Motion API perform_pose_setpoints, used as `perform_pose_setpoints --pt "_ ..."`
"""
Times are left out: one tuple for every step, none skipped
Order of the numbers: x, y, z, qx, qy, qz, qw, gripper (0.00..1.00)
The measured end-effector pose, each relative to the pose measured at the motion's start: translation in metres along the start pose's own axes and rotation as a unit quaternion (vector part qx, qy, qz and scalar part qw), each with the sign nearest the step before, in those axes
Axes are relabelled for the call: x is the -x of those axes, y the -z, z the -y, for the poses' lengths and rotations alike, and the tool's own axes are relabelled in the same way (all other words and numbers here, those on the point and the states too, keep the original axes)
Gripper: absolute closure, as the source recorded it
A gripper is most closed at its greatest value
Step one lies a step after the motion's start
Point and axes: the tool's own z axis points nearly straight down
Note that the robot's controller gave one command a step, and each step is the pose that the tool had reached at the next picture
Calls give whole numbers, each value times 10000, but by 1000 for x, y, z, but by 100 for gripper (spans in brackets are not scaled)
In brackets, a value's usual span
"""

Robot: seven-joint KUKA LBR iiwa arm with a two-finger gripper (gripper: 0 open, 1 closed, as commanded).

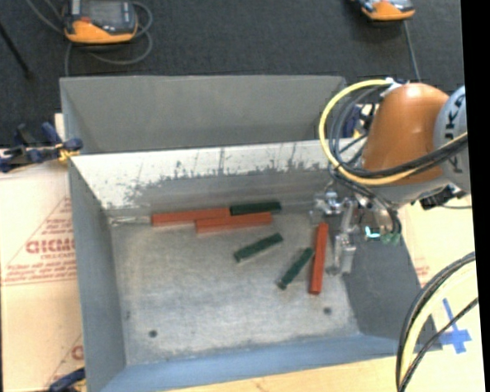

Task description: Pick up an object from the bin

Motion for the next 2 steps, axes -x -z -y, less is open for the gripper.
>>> perform_pose_setpoints --pt "3 -84 9 -7 1666 41 9860 0" --pt "-3 -53 16 -18 3298 49 9440 0"
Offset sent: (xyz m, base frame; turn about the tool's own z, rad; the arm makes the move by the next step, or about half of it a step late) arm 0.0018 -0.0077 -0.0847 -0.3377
